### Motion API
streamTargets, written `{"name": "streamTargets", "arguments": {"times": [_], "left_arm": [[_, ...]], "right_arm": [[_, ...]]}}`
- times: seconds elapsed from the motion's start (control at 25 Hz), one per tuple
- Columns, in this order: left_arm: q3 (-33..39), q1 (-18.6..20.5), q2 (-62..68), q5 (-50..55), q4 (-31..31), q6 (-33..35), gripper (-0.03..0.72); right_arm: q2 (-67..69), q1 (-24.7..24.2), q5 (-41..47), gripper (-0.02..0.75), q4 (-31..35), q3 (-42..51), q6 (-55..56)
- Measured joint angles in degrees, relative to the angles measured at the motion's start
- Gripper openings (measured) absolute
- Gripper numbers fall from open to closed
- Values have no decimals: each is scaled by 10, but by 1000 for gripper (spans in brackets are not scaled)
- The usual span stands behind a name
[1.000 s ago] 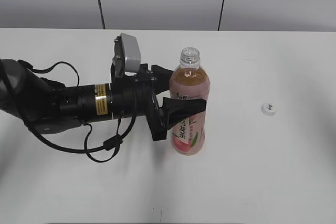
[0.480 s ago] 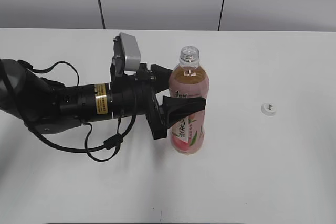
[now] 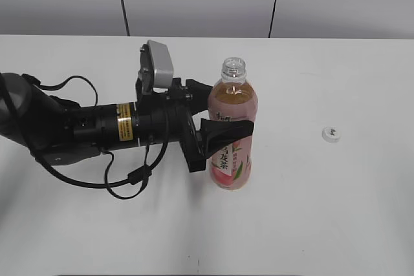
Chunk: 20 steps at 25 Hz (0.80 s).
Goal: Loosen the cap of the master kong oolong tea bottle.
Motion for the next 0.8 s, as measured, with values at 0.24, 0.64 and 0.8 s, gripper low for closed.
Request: {"name": "streamTargets", "arguments": {"times": [0.24, 0.64, 0.8], "left_arm": [[0, 0, 0, 0, 0, 2, 463], [0, 0, 0, 0, 0, 2, 463], [0, 0, 0, 0, 0, 2, 463]], "right_arm": [[-24, 0, -34, 472, 70, 21, -58], [-25, 0, -59, 472, 104, 32, -67], [-25, 0, -60, 472, 104, 32, -67]]}}
